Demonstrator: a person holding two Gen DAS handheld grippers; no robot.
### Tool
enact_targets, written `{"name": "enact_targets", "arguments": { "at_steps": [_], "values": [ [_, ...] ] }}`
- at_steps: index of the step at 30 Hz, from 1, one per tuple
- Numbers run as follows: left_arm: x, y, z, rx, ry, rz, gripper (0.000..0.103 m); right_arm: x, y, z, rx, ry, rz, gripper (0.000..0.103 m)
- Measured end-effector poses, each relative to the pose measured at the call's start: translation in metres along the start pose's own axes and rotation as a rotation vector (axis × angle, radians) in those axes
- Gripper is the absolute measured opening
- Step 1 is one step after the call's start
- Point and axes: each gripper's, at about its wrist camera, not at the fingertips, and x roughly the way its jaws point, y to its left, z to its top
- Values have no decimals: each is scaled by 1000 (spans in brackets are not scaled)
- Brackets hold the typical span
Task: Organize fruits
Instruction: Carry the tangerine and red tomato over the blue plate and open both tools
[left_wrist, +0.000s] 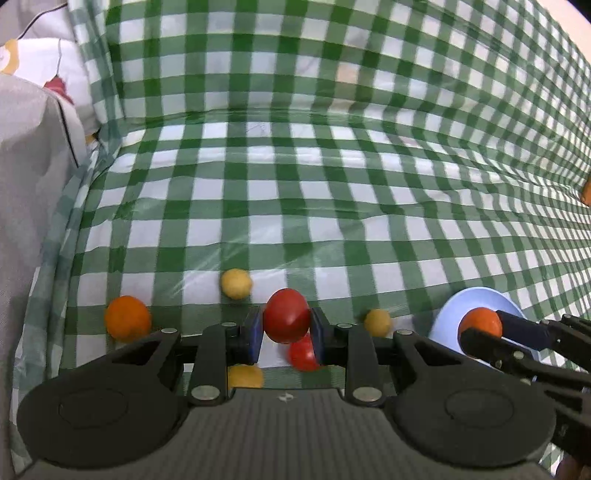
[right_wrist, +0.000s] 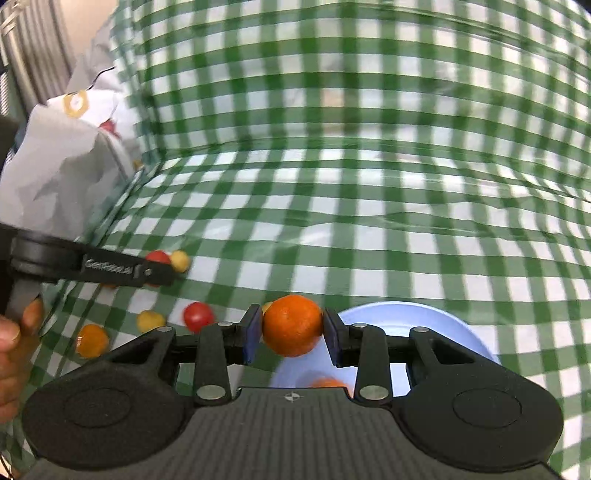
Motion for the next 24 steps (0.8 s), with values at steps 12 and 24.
{"name": "enact_targets", "arguments": {
  "at_steps": [12,24],
  "values": [
    [4,-21,-2,43,-14,-16,29,-21,-41,-3,55,-28,-68,37],
    [2,-45,-7,87,-36,-61,29,-30,-67,-7,98,-45,-117,37]
  ]
}}
